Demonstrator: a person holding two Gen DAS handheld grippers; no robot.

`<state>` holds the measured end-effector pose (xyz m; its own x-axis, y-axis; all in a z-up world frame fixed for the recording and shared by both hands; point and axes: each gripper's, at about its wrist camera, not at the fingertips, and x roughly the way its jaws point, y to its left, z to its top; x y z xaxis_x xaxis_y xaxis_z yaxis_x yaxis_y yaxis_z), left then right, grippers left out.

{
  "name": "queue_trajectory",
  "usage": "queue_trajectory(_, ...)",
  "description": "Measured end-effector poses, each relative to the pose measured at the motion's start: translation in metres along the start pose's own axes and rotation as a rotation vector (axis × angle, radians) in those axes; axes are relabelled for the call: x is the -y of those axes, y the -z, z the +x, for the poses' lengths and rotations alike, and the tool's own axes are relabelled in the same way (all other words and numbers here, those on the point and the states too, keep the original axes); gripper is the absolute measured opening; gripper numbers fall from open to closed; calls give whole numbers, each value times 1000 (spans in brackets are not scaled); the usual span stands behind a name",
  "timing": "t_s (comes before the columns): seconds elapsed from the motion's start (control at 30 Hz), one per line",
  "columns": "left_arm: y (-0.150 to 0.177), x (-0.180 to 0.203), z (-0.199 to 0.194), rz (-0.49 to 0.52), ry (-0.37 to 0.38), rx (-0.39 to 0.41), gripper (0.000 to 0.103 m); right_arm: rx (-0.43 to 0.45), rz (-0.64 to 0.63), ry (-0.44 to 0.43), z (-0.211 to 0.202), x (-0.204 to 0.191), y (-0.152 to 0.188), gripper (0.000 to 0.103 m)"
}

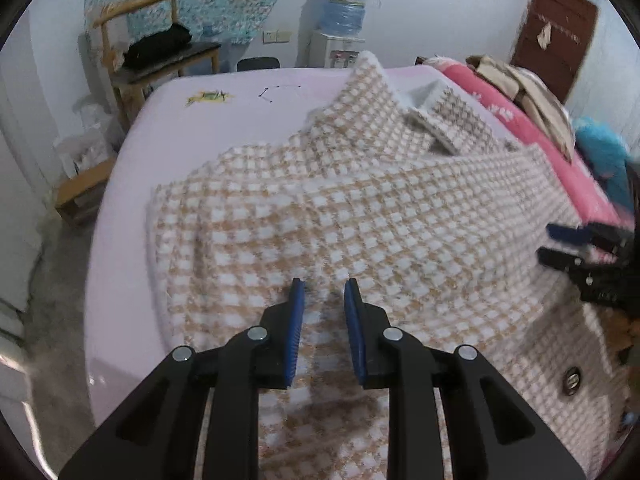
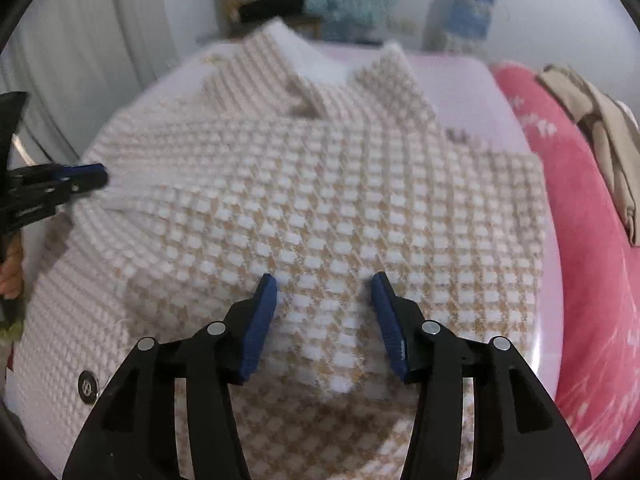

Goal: Fold large clothes

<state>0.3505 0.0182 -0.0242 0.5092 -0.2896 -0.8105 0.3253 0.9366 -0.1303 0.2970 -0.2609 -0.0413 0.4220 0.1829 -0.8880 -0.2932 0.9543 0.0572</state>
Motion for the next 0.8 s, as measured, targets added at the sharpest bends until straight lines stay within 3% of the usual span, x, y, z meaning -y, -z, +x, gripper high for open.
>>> queue_trajectory(0.2,-1,-2,1,-17,12,-5,21,70,123,32,-20,39,-24,50)
queue_trajectory(0.3,-2,-3,2,-22,16,-5,21,-5,192,71,11,67,-22,51)
queue_trajectory(0.4,-2,-5,1,-31,24,-5,21,-8,203,32,14,73,-28,50)
queue_trajectory(0.57,-1,-7,2,-39,37,-2,21,83,290,33,2,97,-58,52)
queue_trajectory(0.7,1,-7,1,-35,31,8,21,-12,346,47,40,122,-61,54)
queue_trajectory(0.8,1,-7,-4,-47,21,6,21,2,341,74,26,115,-62,54)
